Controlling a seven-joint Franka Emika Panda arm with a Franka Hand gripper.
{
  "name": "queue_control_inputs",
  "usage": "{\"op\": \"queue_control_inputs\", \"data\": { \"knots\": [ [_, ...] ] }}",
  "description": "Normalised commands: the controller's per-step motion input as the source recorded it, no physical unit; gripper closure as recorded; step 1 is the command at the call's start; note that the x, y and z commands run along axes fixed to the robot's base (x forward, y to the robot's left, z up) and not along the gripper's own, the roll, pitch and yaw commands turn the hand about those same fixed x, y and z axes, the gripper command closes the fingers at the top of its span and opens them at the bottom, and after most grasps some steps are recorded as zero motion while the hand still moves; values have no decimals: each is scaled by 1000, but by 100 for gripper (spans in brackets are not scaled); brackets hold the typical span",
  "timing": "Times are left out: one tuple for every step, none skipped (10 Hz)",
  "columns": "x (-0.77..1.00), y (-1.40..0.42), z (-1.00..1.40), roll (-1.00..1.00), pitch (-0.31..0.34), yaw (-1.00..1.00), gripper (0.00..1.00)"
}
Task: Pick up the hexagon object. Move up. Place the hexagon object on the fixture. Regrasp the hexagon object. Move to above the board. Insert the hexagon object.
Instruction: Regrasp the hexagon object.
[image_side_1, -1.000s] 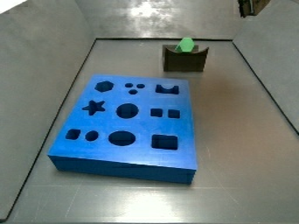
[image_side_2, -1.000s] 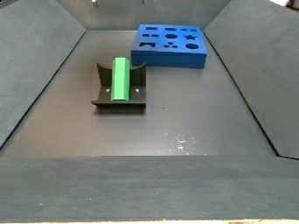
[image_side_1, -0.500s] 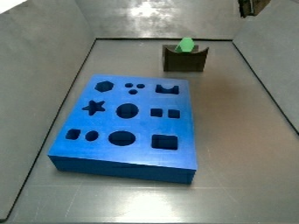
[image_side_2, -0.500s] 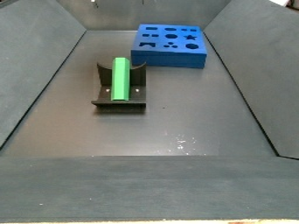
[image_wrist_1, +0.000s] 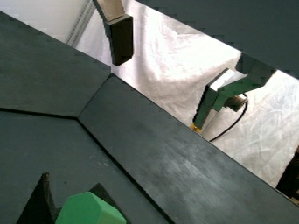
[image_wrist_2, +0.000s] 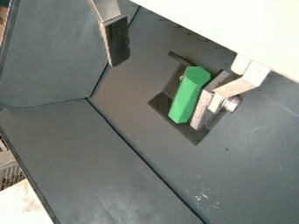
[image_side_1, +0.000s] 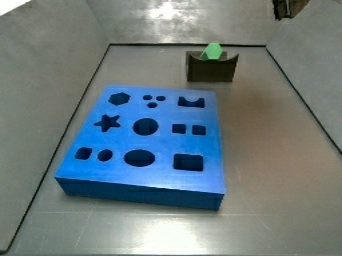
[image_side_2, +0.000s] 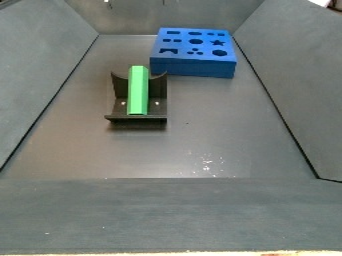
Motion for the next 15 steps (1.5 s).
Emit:
{"op": "queue_control_inputs", "data": {
  "knots": [
    [178,-53,-36,155,60,123,0],
    [178,-53,-36,155,60,123,0],
    [178,-53,-36,155,60,123,0],
    [178,-53,-36,155,60,123,0],
    [178,-53,-36,155,60,123,0],
    [178,-53,-36,155,60,123,0],
    [71,66,-1000,168,31,199,0],
    [73,66,-1000,171,25,202,0],
    [79,56,-1000,165,2,185,0],
    [86,46,-1000,142,-8,156,0],
    [95,41,-1000,128,-18,136,0],
    [104,35,-1000,115,-27,116,0],
    [113,29,-1000,103,-31,99,0],
    [121,22,-1000,98,-40,80,0],
    [126,16,-1000,91,-39,69,0]
  ]
}}
